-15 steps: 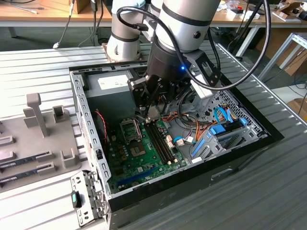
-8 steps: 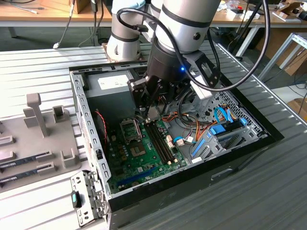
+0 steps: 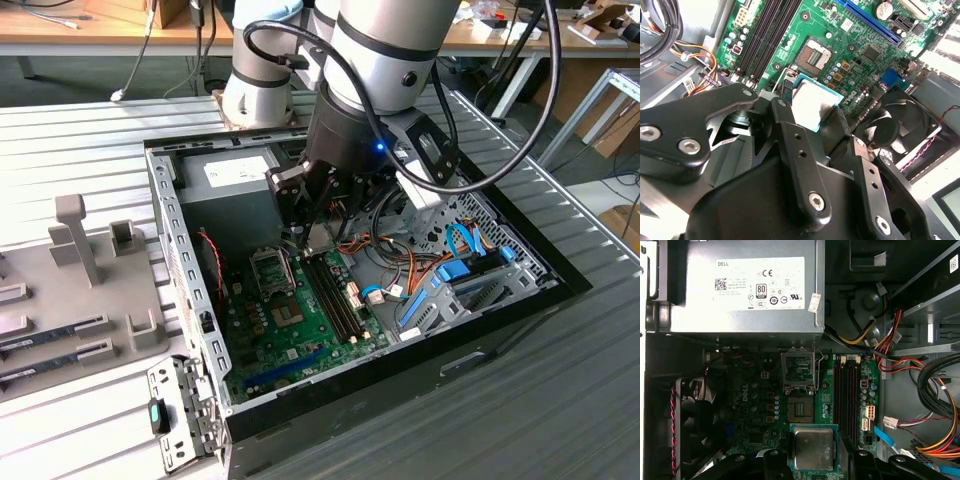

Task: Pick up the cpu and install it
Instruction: 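Pick up the cpu and move it towards the insertion slot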

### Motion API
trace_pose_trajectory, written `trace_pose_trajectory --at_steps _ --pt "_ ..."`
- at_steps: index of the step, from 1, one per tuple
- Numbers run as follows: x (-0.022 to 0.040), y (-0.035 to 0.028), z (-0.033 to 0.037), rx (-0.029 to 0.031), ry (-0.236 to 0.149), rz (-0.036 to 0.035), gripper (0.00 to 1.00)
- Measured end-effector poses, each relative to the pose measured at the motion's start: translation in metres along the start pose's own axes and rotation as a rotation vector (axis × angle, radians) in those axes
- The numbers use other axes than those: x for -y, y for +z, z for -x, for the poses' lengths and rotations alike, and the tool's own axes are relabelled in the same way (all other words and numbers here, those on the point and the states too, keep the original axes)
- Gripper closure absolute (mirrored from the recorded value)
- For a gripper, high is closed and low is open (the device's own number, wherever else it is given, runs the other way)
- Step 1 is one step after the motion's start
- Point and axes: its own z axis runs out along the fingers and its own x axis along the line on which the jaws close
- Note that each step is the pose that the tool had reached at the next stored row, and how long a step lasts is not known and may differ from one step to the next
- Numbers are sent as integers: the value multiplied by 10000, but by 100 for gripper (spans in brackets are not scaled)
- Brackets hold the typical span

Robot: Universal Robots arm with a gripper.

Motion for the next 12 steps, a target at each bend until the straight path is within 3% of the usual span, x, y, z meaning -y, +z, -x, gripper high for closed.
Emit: trace_pose_trajectory --at_steps 12 --pt "4 39 6 0 0 0 53"
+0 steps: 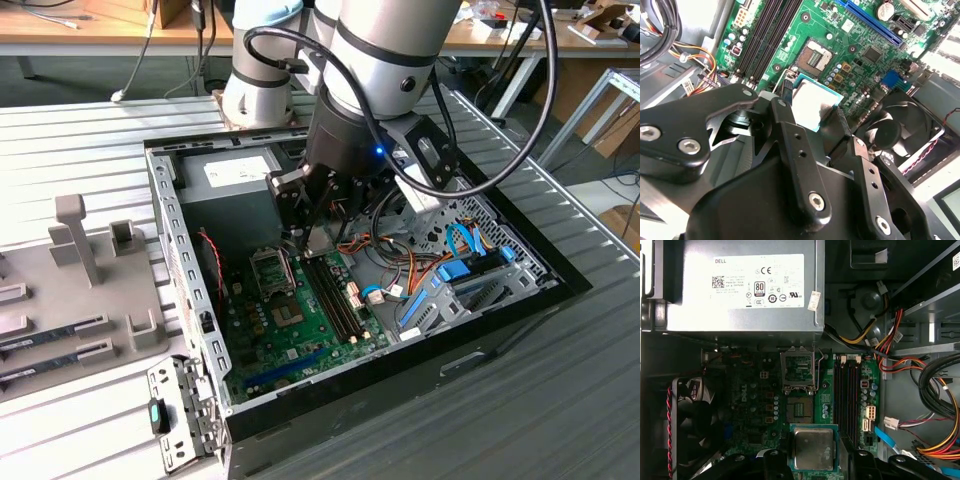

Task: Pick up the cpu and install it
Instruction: 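Pick up the cpu and move it towards the insertion slot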

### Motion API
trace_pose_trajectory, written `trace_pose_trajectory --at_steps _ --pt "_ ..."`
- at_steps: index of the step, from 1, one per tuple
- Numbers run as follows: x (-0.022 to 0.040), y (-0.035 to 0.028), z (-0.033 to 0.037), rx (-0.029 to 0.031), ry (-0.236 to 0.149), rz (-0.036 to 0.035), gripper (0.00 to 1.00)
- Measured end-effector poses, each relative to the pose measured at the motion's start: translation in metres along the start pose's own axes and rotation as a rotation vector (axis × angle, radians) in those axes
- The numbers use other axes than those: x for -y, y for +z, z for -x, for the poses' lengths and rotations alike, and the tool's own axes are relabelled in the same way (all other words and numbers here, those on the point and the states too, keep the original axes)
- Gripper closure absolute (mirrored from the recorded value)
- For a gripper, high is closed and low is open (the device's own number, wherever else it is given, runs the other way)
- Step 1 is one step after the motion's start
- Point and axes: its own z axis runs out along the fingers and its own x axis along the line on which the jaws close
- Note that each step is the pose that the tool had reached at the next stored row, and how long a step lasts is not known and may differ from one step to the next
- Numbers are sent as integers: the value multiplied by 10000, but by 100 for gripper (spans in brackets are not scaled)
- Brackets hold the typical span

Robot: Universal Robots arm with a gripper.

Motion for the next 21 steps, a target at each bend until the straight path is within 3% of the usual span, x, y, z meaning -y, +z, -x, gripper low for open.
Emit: trace_pose_trajectory --at_steps 21 --pt "10 53 7 0 0 -1 53"
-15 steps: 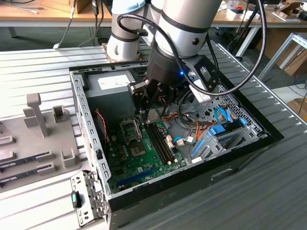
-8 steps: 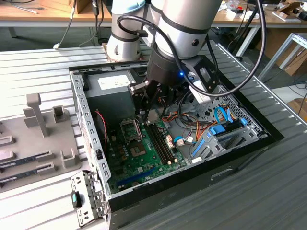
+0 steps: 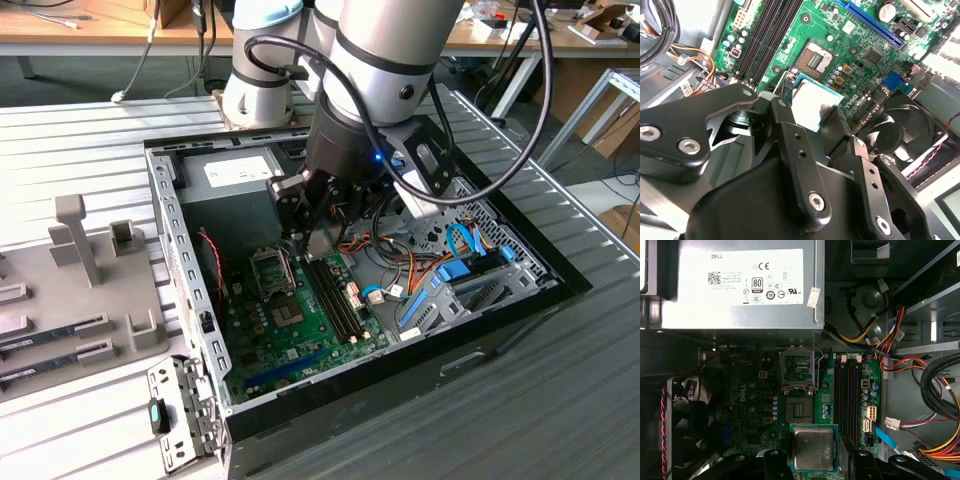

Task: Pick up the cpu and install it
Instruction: 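Pick up the cpu and move it towards the insertion slot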

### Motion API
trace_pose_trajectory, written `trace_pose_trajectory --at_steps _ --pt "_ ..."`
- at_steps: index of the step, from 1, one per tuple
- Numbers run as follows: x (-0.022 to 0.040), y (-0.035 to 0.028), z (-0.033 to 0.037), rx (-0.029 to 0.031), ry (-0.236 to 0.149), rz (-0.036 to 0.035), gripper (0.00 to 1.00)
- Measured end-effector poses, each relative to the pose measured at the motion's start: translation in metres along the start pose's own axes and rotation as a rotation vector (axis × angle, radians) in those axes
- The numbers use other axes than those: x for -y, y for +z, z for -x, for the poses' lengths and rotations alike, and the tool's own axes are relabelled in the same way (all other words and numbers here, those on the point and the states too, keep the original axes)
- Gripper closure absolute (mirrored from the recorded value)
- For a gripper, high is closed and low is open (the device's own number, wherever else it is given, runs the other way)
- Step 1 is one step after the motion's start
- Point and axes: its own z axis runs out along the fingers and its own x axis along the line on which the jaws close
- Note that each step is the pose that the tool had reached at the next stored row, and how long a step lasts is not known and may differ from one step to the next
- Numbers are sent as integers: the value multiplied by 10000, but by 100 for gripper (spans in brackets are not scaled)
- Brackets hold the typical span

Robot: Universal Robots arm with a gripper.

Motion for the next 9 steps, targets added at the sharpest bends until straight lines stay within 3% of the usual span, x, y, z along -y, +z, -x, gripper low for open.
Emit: trace_pose_trajectory --at_steps 9 --pt "6 29 5 0 0 0 53"
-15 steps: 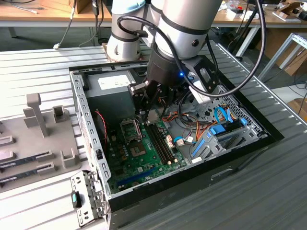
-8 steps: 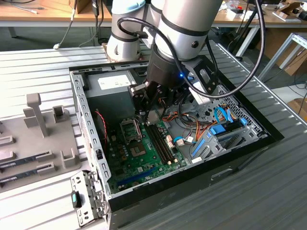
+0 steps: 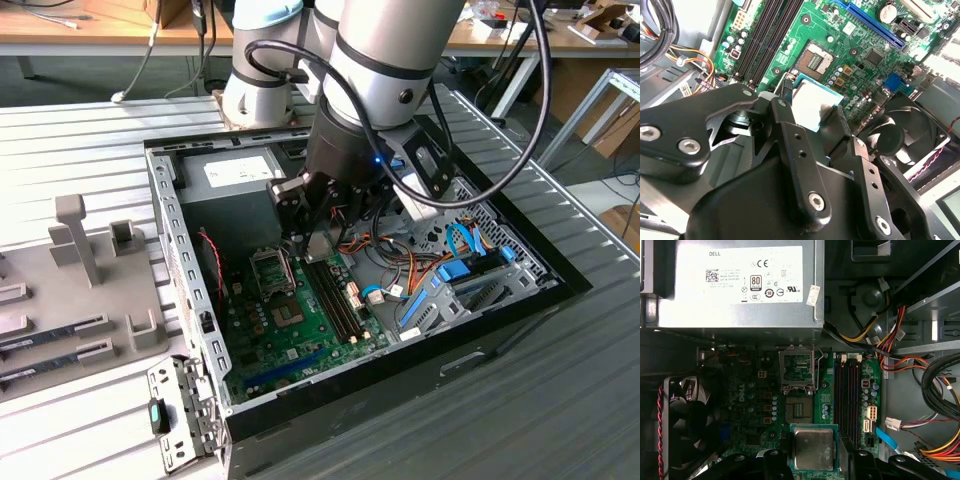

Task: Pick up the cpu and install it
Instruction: 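Pick up the cpu and move it towards the insertion slot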

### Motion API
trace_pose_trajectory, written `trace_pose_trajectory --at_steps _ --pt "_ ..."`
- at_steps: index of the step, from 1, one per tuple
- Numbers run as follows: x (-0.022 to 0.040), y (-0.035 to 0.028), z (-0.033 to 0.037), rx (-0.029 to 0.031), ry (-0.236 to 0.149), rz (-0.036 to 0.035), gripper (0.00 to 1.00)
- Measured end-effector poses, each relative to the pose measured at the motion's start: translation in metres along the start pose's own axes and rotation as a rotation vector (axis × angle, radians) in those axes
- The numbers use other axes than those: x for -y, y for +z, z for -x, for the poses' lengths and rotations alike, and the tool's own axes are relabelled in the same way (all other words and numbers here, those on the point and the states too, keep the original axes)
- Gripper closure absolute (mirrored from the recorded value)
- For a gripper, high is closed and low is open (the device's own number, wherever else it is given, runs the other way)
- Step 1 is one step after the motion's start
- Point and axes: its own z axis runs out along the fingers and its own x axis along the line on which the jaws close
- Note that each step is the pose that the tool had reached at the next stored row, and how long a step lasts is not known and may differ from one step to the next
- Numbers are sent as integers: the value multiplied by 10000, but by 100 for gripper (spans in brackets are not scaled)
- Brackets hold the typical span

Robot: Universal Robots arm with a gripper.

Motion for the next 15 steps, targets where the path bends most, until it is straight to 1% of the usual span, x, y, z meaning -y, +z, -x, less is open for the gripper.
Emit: trace_pose_trajectory --at_steps 15 --pt "10 39 8 0 0 0 53"
